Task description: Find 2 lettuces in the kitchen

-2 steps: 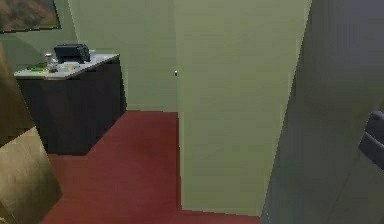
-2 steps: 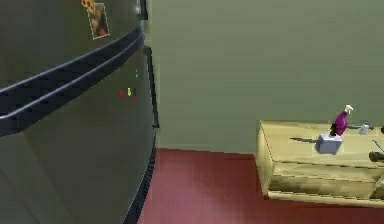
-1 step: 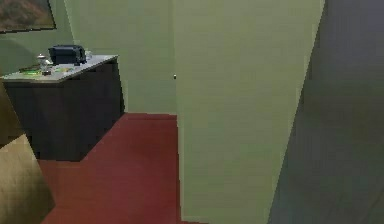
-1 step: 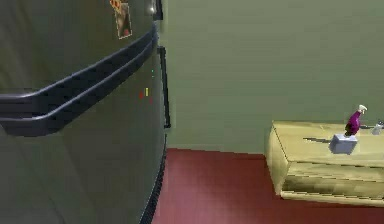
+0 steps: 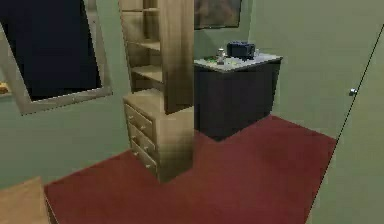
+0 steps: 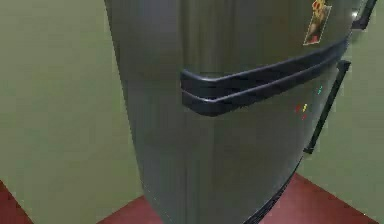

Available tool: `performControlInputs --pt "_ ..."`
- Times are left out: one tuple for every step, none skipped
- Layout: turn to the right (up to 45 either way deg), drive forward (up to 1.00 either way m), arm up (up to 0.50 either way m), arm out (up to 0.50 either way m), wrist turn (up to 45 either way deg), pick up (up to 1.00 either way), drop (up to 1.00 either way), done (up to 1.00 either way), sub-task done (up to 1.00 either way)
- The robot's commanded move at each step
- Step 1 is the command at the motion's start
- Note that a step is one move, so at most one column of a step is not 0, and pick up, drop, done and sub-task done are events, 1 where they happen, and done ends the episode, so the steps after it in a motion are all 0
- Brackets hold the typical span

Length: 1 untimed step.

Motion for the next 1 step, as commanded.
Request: performControlInputs --pt "-45.0 0.0 0.0 0.0 0.0 0.0 0.0 0.0 0.0"
